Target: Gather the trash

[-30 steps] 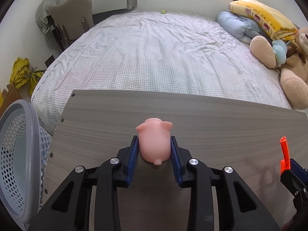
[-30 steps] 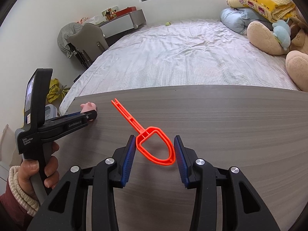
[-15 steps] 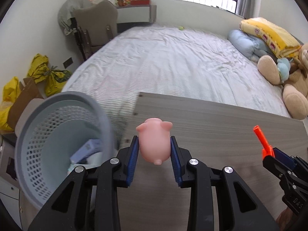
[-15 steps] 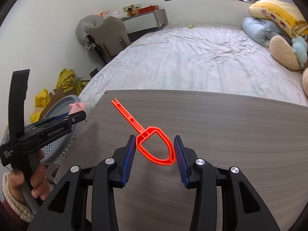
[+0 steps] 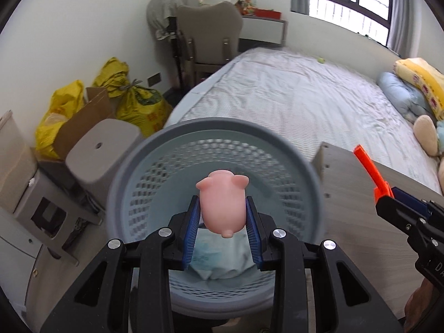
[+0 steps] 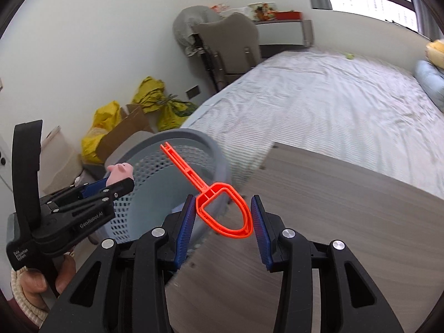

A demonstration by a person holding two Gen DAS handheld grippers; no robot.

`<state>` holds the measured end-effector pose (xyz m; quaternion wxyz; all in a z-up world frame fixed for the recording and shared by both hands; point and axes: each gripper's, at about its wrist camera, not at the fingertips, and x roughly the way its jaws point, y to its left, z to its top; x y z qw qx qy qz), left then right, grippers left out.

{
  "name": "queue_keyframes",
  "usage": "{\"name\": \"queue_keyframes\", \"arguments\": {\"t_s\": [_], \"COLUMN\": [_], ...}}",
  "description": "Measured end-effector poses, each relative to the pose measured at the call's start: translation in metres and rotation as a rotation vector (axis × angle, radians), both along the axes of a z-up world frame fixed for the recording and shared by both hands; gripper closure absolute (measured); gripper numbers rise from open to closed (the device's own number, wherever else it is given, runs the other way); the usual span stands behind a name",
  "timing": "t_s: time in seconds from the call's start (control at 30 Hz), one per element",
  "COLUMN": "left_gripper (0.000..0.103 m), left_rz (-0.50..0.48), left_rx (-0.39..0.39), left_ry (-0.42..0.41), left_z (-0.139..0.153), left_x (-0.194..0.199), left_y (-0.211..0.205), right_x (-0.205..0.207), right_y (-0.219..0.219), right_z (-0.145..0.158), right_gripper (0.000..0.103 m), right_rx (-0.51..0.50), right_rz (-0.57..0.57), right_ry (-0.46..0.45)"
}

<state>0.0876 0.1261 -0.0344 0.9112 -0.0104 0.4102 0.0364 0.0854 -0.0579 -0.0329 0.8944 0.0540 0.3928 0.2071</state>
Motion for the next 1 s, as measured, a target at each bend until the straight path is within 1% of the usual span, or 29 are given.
{"name": "queue_keyframes", "arguments": {"t_s": [0.17,0.3,0.4,0.53,0.6,0.63,0.67,0.7,1.0], "left_gripper": [0.071,0.071,0.071,0.07,0.059,0.043,0.031,0.031,0.03], "left_rz": [0.026,0.035,0.038,0.043,0.05,0.057,0.065,0.073,0.083], "left_rx": [0.004,-0.004,-0.007,-0.006,-0.003,-0.004,-0.004,-0.003,0.016], "left_ry": [0.005,0.013,0.015,0.009,0.007,0.0,-0.009,-0.021,-0.011], "left_z": [-0.006,-0.011,-0.014,-0.014,-0.013,-0.013,-0.012,-0.011,-0.008], "left_x": [0.004,0.009,0.014,0.017,0.017,0.017,0.016,0.015,0.016], "left_y": [0.029,0.039,0.044,0.047,0.047,0.048,0.048,0.049,0.047], "right_x": [0.015,0.027,0.033,0.039,0.041,0.042,0.042,0.041,0.038], "right_y": [0.039,0.063,0.071,0.072,0.073,0.072,0.072,0.071,0.065], "right_z": [-0.004,-0.009,-0.012,-0.012,-0.012,-0.012,-0.012,-0.012,-0.015], "right_gripper": [0.064,0.064,0.064,0.063,0.062,0.059,0.053,0.05,0.048], "right_rx": [-0.011,-0.03,-0.048,-0.041,-0.037,-0.035,-0.03,-0.025,-0.017], "right_rz": [0.051,0.07,0.074,0.071,0.067,0.063,0.059,0.056,0.036], "right_ry": [0.01,0.024,0.024,0.028,0.023,0.022,0.019,0.017,0.026]}}
